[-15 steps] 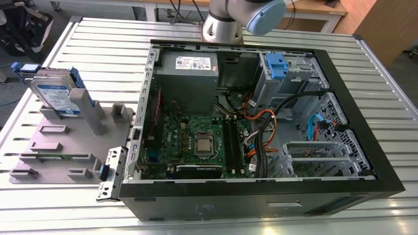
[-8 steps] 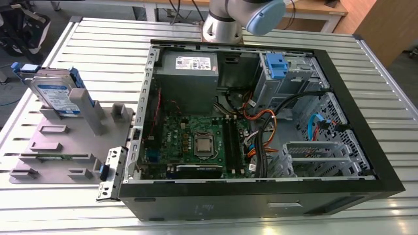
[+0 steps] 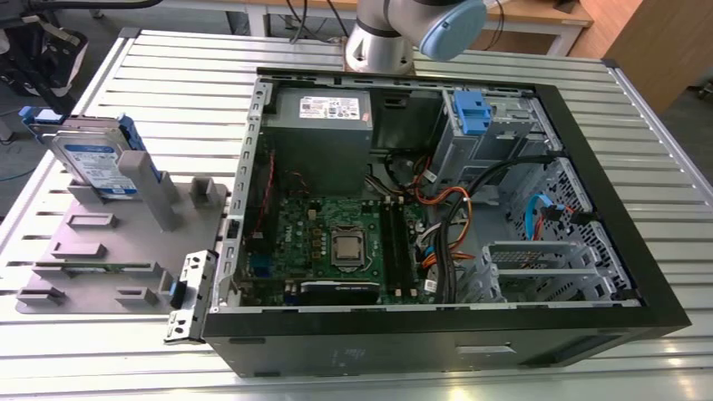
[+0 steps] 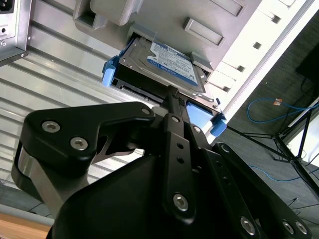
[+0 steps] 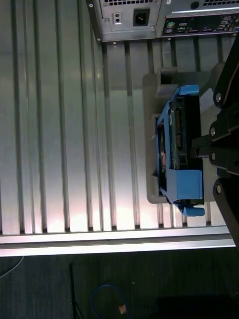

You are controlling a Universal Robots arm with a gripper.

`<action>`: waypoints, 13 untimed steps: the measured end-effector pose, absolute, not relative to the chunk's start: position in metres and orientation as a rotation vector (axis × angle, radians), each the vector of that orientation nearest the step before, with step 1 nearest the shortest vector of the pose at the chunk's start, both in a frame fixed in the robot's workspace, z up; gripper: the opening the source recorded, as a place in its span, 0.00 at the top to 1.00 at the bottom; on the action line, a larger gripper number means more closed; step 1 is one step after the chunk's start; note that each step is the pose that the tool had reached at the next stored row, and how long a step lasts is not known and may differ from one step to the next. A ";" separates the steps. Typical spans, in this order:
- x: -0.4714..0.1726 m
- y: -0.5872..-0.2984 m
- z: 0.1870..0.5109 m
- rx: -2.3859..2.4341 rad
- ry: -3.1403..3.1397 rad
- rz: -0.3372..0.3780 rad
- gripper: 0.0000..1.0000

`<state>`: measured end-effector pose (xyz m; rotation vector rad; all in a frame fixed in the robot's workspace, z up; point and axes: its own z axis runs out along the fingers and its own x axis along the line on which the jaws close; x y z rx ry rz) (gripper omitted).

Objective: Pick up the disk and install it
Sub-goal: 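Pick up the disk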

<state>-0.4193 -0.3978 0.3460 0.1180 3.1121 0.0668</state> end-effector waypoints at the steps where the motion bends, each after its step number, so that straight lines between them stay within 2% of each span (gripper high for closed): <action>1: -0.419 -0.398 0.346 0.118 3.112 0.067 0.89; 13: -0.419 -0.398 0.346 0.104 3.113 0.067 0.89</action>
